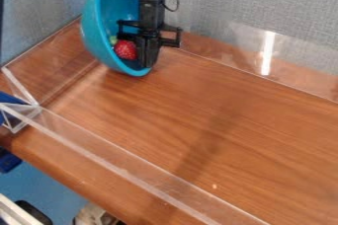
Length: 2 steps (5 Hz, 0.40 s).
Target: Remove the strawberry from inside the blue bowl and put it on the table
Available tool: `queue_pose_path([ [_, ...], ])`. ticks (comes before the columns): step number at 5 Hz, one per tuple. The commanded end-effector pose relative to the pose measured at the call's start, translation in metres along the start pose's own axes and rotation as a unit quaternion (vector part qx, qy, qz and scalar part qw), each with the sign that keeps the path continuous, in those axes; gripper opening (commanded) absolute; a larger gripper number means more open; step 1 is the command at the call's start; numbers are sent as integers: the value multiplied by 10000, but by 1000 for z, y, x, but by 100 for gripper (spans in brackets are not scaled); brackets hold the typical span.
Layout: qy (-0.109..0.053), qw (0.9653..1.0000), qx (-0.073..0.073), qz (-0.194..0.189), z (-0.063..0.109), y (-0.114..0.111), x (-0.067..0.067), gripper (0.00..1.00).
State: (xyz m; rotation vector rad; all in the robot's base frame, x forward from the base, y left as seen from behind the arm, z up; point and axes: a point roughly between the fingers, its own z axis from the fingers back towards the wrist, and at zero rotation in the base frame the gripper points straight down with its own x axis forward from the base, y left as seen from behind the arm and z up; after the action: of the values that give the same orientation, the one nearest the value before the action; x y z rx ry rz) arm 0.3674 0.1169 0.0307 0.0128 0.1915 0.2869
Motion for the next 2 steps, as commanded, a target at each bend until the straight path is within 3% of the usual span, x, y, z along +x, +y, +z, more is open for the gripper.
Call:
queue_pose_path([
  [1, -293, 9996, -19, -9, 25, 10, -2, 0],
  [2, -334, 9994, -47, -85, 32, 9, -5, 0],
])
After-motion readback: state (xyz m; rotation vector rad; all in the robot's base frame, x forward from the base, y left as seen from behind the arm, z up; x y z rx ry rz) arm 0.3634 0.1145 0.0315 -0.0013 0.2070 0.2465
